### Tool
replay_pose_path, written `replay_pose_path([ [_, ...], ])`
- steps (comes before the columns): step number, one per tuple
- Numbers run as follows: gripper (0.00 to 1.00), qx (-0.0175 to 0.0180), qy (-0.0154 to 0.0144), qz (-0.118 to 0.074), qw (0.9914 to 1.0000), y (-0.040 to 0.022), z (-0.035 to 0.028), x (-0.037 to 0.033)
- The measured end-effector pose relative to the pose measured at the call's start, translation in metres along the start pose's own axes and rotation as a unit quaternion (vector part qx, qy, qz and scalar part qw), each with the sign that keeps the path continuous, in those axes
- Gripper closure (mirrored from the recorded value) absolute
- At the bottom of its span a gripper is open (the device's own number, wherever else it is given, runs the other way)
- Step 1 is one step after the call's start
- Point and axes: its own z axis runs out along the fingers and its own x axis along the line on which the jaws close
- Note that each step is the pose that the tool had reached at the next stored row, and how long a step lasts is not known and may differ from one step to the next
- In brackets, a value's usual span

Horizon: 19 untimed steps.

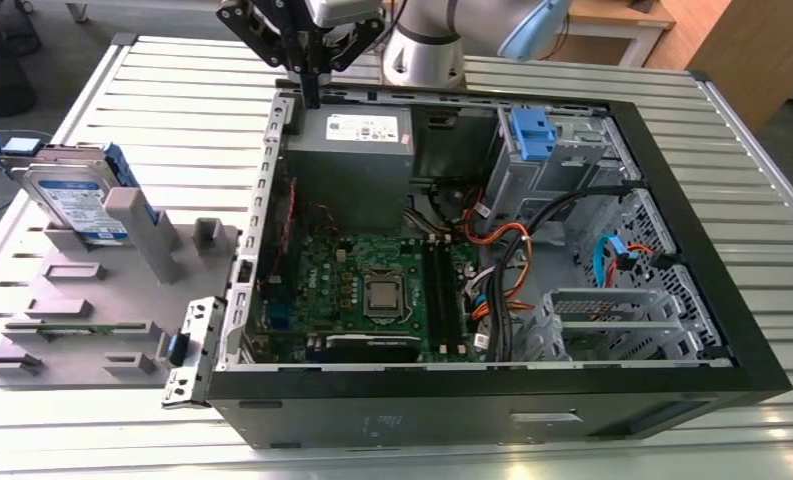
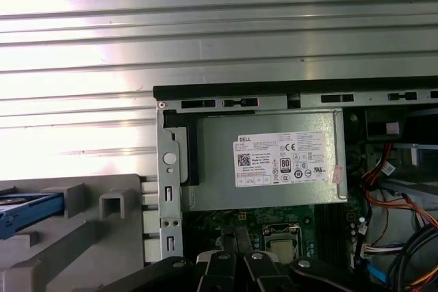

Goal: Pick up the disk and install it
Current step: 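Reach for the disk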

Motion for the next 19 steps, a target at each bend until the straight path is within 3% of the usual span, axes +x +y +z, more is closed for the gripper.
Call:
replay_pose_path([
  [7,0.89,0.0,0.0,0.0,1.0,-0.0005,-0.0002,0.006],
  [19,0.89,0.0,-0.0001,0.0,1.0,-0.0025,-0.0006,0.033],
])
